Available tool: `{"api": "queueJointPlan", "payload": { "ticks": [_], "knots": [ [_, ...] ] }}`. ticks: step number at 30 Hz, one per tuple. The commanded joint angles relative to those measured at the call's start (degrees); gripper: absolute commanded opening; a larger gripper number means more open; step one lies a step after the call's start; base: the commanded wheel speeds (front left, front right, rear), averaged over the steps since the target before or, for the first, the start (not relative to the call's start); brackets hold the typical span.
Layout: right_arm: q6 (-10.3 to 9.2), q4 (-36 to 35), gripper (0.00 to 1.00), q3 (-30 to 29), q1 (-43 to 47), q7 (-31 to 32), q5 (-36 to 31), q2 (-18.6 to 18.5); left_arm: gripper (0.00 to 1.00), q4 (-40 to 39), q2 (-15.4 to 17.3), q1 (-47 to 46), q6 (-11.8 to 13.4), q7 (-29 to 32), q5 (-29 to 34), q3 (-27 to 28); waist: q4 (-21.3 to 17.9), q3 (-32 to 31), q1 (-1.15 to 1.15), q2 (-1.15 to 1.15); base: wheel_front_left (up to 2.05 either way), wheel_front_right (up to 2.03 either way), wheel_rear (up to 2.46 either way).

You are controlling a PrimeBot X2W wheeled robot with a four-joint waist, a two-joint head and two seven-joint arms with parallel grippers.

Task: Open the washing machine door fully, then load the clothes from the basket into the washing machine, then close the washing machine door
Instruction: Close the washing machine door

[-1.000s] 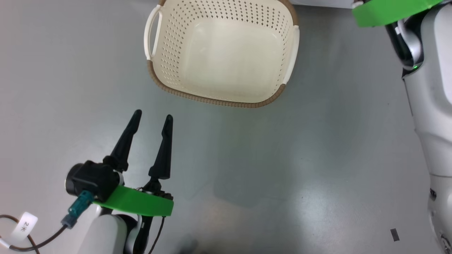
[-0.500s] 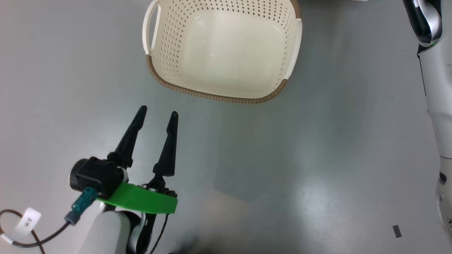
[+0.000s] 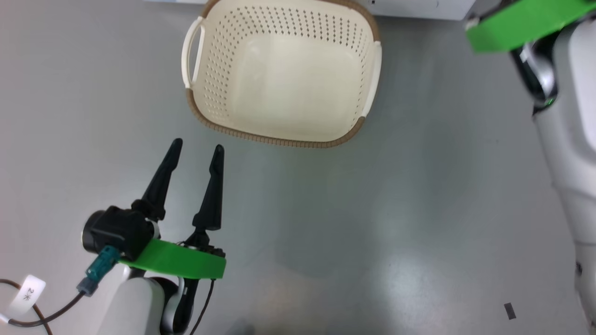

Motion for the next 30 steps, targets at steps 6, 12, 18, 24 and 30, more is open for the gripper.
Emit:
{"api": "queueJointPlan", "payload": {
  "ticks": [6,12,18,24,30],
  "knots": [
    [-0.35,-3.6,0.00,2.9,9.6,0.2,3.5,1.1,1.00,-0.1,1.1,1.5,-0.4,-0.3,1.1,2.7,-1.9,-4.8,0.00,0.00,0.00,0.00,0.00],
    [-0.35,-5.9,0.00,3.6,19.2,0.2,5.3,1.5,1.00,0.3,1.1,2.9,-0.7,-0.3,2.0,3.9,-3.6,-9.3,0.00,0.00,0.00,0.00,0.00],
    [-0.35,-6.5,0.00,1.3,29.3,0.2,5.5,3.1,1.00,1.2,1.1,5.7,-1.2,-0.3,3.5,5.9,-5.2,-15.1,0.00,0.00,0.00,0.00,0.00],
    [-0.35,-7.2,0.96,-1.2,36.1,0.2,4.6,4.4,1.00,1.9,1.1,8.3,-1.5,-0.3,4.4,7.3,-6.5,-19.1,0.00,0.00,0.00,0.00,0.00],
    [-0.35,-9.0,1.00,-6.3,43.8,0.2,3.7,6.5,1.00,1.9,1.1,10.6,-1.5,-0.3,5.1,8.9,-8.1,-23.0,0.00,0.00,0.00,0.00,0.00]
  ]
}}
